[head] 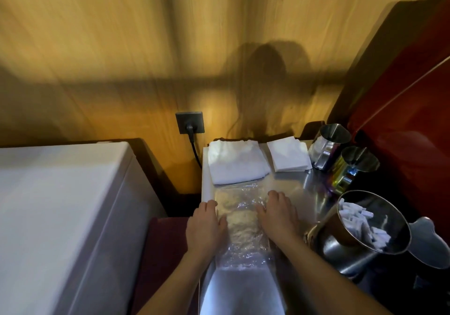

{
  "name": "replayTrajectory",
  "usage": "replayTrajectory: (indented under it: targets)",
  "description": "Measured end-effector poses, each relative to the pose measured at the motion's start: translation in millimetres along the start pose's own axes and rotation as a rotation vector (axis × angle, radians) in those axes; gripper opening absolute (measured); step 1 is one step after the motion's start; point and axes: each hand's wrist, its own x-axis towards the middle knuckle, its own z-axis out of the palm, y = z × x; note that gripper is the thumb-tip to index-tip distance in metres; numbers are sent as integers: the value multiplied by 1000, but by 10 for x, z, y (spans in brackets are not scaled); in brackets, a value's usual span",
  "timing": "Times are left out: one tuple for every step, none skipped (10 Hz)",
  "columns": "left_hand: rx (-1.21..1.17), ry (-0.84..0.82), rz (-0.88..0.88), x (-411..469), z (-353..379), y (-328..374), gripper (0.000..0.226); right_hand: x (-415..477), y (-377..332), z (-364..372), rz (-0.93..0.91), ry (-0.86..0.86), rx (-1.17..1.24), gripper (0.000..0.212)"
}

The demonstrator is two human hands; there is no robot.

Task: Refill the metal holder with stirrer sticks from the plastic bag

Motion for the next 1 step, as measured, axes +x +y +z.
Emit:
replayTrajectory:
  targets:
    - [35,44,34,61,-86,3,42,56,-59,-119,-27,-42,45,44]
